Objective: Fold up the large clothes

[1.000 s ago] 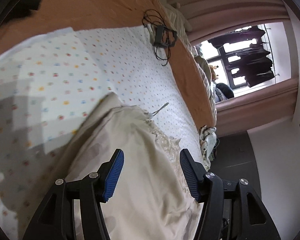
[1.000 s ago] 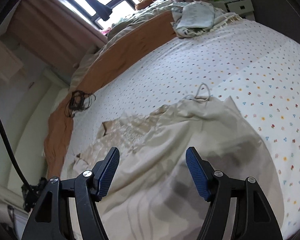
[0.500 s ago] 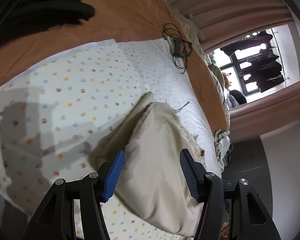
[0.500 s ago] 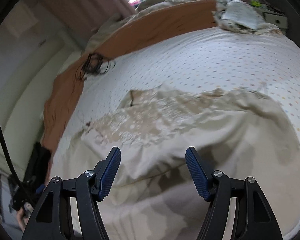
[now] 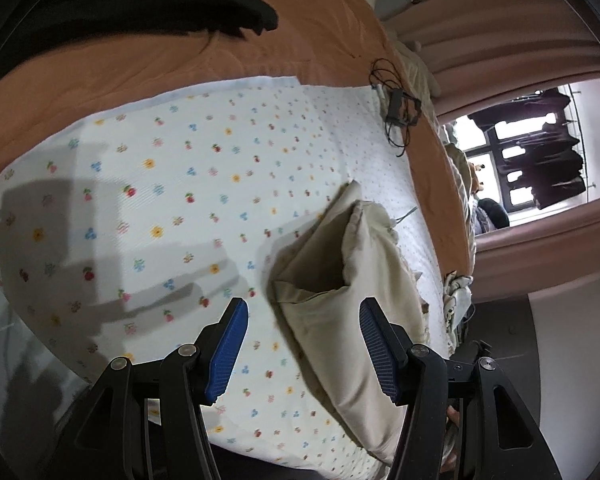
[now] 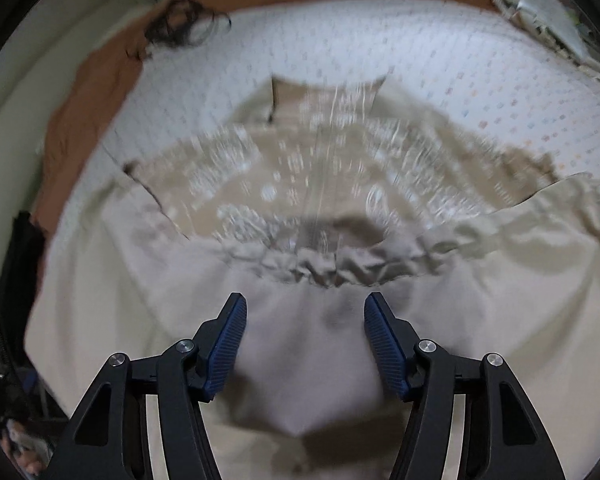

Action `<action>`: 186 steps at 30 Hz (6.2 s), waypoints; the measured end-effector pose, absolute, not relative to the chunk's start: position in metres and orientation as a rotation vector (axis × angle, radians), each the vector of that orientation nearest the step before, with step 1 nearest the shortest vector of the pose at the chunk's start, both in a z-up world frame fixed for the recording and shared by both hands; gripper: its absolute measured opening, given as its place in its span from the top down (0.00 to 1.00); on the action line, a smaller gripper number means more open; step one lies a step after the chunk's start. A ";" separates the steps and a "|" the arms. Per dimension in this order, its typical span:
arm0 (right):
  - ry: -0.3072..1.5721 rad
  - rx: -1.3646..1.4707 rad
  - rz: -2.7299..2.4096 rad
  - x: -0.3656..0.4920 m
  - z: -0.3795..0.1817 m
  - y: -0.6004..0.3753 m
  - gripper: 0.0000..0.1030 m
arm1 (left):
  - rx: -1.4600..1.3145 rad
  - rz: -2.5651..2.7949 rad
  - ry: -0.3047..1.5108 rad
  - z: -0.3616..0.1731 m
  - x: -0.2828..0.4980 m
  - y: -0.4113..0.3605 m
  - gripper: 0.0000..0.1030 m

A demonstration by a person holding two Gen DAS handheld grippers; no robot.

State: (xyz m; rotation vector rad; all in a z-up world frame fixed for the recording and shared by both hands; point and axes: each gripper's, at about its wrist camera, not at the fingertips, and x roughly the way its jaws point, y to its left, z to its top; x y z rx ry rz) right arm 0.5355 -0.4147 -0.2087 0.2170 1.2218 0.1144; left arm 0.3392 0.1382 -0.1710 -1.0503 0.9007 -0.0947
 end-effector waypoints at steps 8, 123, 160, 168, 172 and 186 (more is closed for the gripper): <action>1.254 0.178 0.113 0.555 -0.222 -0.412 0.98 | -1.070 -0.113 0.926 -0.177 0.346 0.134 0.42; 1.122 0.482 0.050 0.511 -0.215 -0.422 0.83 | -1.313 -0.353 0.789 -0.208 0.372 0.082 0.88; 1.037 0.687 0.242 0.311 -0.202 -0.473 0.78 | -1.003 -0.874 0.764 -0.001 0.452 -0.142 0.88; 0.923 0.760 0.083 0.267 -0.184 -0.563 0.78 | -0.935 -0.967 0.848 0.005 0.473 -0.227 0.88; 0.890 0.815 0.005 0.243 -0.186 -0.599 0.78 | -0.890 -1.020 0.911 0.002 0.479 -0.278 0.88; 0.846 0.917 -0.176 0.172 -0.199 -0.671 0.78 | -0.704 -1.121 1.101 -0.041 0.455 -0.413 0.88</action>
